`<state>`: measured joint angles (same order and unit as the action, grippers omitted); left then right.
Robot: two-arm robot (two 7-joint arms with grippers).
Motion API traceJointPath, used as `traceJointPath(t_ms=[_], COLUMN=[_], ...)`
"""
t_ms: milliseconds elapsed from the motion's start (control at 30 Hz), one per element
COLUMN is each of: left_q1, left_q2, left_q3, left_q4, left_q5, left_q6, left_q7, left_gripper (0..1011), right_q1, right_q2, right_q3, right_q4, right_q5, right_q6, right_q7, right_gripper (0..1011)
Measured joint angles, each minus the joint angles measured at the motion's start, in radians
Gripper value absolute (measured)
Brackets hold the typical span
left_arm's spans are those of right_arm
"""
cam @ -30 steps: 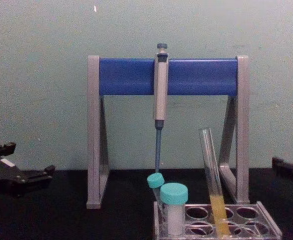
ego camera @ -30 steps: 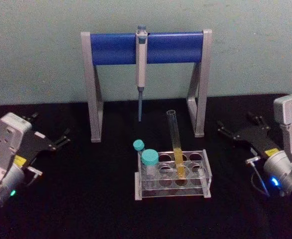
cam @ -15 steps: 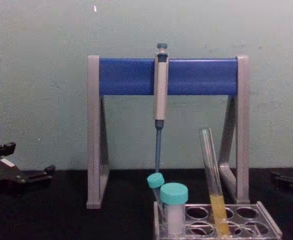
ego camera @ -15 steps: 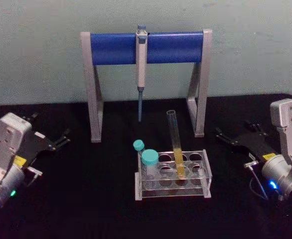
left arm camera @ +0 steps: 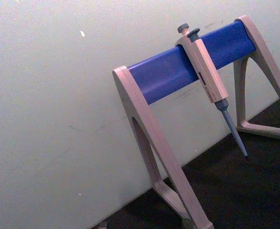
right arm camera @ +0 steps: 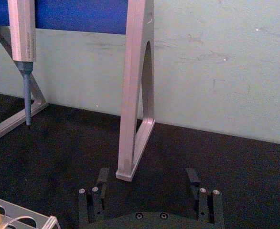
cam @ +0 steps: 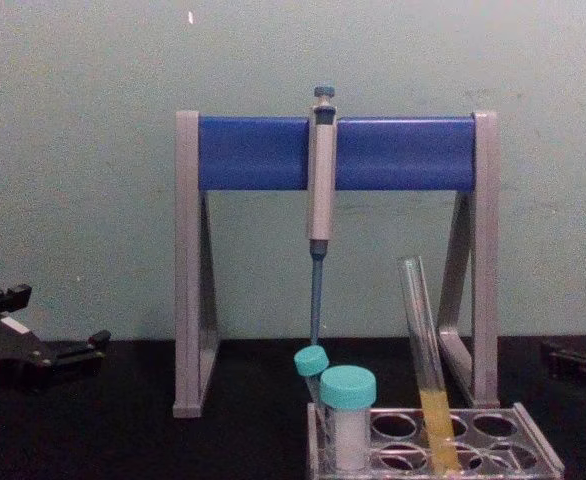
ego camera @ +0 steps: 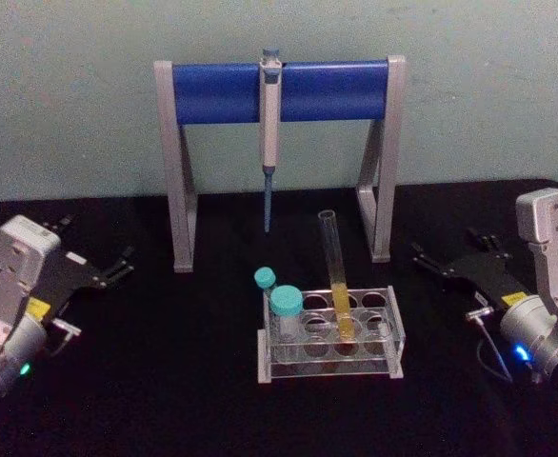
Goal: Pick up the test tube from the test tube rack, shake it, then place it back into the test tube rack.
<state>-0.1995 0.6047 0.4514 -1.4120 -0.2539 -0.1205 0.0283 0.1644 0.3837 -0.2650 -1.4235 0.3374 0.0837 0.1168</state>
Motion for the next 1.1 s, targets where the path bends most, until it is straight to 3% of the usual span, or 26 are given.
traceJointPath(t_ms=[1100], left_q1=[0.0], left_q2=[0.0], left_q3=[0.0], left_q4=[0.0], left_q5=[0.0], left_q6=[0.0], left_q7=[0.0], left_gripper=[1001], right_q1=[0.0], right_q2=[0.001], right_q3=[-0.001], right_q4=[-0.001], right_q5=[-0.001], right_q6=[-0.002], right_q7=[-0.002], right_gripper=[1000])
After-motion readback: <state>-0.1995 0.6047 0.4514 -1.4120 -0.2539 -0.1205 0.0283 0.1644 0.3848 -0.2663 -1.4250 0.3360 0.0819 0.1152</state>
